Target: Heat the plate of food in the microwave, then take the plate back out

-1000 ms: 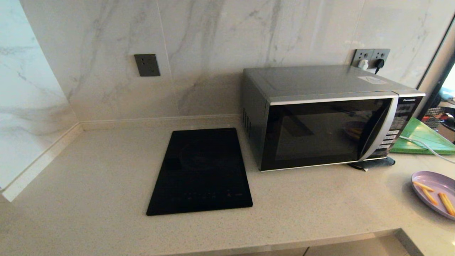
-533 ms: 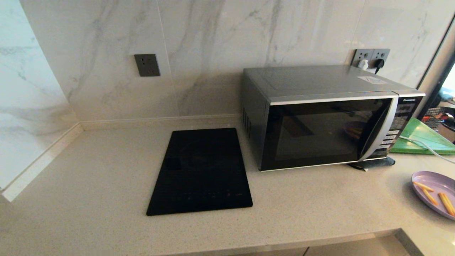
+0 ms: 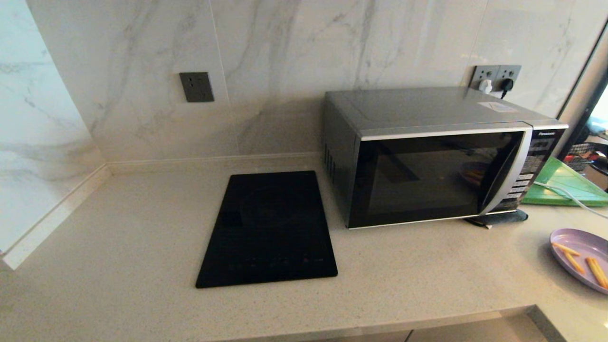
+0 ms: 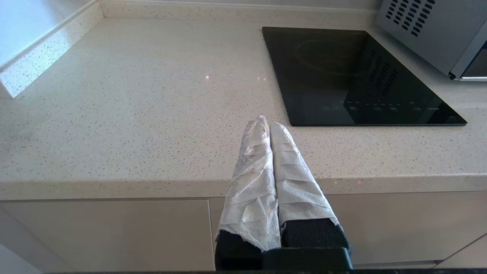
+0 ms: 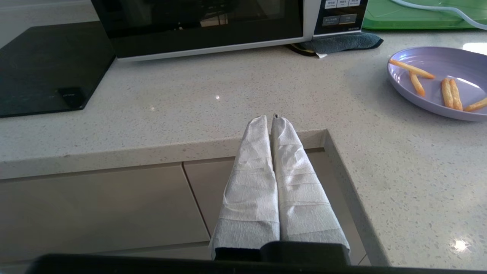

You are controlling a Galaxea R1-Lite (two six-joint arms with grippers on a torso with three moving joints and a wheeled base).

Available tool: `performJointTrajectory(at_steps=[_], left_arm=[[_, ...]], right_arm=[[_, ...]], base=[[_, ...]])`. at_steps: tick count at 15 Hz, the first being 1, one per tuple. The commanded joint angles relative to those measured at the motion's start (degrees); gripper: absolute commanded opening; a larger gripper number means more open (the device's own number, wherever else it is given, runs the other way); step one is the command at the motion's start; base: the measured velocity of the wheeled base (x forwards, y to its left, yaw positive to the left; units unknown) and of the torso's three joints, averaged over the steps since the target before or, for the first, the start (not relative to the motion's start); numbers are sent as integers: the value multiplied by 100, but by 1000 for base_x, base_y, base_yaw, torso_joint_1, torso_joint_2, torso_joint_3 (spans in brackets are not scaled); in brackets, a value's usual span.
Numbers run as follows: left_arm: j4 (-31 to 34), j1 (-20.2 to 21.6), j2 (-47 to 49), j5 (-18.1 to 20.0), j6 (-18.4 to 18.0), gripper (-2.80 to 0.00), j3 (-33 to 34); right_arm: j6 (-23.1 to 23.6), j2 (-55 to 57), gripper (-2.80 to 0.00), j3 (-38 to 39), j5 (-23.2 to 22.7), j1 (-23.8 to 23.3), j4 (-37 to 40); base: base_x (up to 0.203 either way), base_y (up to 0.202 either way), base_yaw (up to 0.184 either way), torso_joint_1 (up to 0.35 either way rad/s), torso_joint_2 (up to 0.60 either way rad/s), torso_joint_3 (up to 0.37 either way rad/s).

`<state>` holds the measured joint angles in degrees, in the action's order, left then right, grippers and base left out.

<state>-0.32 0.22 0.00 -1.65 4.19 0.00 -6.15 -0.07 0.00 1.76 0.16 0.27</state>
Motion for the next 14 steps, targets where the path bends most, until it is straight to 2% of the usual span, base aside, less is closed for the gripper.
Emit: performJointTrajectory(at_steps=[1, 14], left_arm=[[-3, 4, 9, -2, 3, -280, 0], [-3, 4, 9, -2, 3, -280, 0]], right_arm=[[-9, 7, -280, 9, 0, 2, 0], [17, 7, -280, 9, 18, 2, 0]], base=[[0, 0, 0, 0, 0, 0], [0, 0, 0, 0, 0, 0]])
